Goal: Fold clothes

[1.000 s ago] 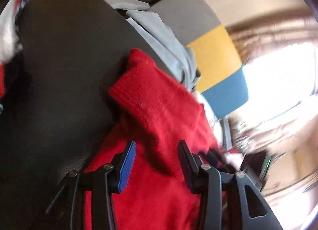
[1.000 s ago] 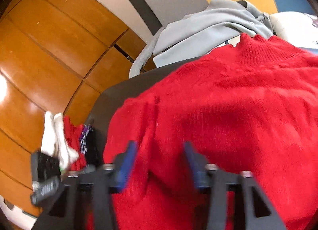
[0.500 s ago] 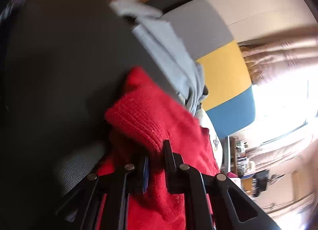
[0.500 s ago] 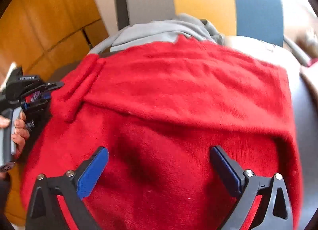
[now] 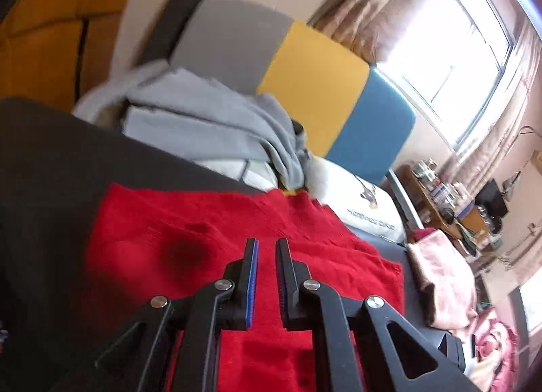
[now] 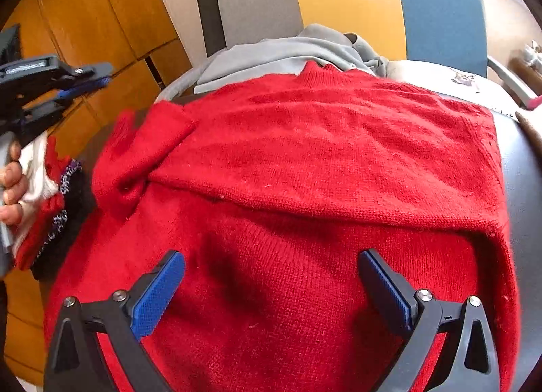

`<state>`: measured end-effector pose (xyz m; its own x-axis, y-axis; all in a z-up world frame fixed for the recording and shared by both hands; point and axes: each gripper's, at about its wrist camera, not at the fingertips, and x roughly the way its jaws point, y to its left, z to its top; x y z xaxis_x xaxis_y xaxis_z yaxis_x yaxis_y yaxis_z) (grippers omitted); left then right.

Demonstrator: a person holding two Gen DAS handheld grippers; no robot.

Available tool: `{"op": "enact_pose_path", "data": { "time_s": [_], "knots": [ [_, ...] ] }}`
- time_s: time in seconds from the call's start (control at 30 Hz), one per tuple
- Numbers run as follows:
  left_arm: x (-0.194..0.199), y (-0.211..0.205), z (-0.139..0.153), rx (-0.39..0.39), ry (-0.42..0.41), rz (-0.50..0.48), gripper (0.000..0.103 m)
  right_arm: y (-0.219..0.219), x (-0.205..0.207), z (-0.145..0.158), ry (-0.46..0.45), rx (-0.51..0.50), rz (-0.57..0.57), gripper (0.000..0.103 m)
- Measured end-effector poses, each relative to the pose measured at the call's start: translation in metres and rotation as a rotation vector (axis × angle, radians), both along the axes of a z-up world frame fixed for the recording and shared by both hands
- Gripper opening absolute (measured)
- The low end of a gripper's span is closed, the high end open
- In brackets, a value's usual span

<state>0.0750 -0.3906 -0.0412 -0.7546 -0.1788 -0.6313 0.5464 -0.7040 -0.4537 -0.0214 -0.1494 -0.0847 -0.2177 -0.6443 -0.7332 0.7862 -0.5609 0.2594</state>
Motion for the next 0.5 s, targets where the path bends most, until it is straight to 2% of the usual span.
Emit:
{"op": "enact_pose_path", "data": {
  "time_s": [0.07,0.13,0.2,0.3,0.4,0.5],
  "knots": [
    [-0.008,0.002,-0.007,0.039,-0.025,-0.010,0.009,0.000,-0.001,0.000,-0.001,-0.004,-0.001,0.103],
    [0.007,0.001,-0.005,0.075,0.049,-0.003,0.009,0.000,0.000,0.001,0.004,-0.002,-0.001,0.103],
    [0.038,0.006,-0.002,0.016,0.071,0.047,0.013,0.000,0.001,0.001,0.009,-0.001,-0.001,0.103],
    [0.087,0.005,-0.016,0.033,0.071,0.127,0.019,-0.001,0.002,0.001,0.018,0.005,0.000,0.103],
    [0.123,0.010,-0.040,0.026,0.042,0.176,0.021,-0.004,0.006,0.003,0.050,0.022,0.001,0.103],
    [0.130,0.018,-0.064,-0.002,-0.015,0.124,0.022,-0.009,0.019,0.019,0.128,-0.012,0.005,0.091]
  ]
}}
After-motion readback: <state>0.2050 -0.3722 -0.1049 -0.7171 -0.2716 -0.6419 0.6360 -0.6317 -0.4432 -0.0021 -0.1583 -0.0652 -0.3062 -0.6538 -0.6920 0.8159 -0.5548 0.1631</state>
